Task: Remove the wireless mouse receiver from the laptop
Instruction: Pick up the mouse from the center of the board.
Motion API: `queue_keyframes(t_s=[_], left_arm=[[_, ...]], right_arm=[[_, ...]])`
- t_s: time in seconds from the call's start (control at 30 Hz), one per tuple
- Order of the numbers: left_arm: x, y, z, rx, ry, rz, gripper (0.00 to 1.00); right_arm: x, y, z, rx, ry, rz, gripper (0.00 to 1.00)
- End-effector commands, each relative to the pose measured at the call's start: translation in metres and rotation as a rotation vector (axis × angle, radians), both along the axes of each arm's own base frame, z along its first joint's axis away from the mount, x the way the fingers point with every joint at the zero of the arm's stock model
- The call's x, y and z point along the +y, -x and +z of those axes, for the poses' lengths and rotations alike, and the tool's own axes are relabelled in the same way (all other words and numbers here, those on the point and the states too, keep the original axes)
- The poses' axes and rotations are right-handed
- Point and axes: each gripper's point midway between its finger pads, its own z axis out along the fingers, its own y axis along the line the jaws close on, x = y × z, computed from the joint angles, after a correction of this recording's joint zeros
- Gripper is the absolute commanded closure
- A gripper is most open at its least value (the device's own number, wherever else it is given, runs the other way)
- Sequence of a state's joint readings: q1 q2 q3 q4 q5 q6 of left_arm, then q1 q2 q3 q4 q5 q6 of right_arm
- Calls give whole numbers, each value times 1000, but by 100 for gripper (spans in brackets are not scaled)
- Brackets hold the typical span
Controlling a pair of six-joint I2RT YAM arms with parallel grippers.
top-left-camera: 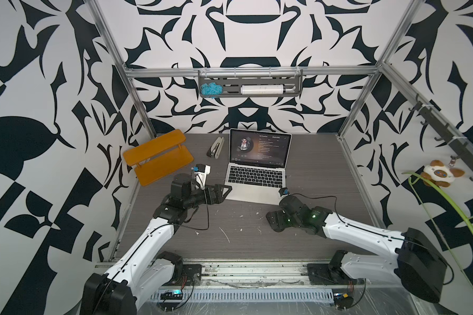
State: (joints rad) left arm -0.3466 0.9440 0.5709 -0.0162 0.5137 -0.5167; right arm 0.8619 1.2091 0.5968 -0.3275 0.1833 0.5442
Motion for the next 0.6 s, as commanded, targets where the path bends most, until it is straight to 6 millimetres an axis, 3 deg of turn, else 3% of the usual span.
queue_keyframes(t_s=[0.0, 0.37, 0.57], left_arm=[[-3, 18, -12, 53, 1, -29, 1], [0, 30, -24, 70, -5, -36, 1], [0, 31, -25, 70, -6, -35, 1]], right_arm=[[1, -7, 6, -31, 33, -26, 0], [24, 3, -24, 38, 2, 105, 1], [23, 2, -34, 47, 36, 114, 5]])
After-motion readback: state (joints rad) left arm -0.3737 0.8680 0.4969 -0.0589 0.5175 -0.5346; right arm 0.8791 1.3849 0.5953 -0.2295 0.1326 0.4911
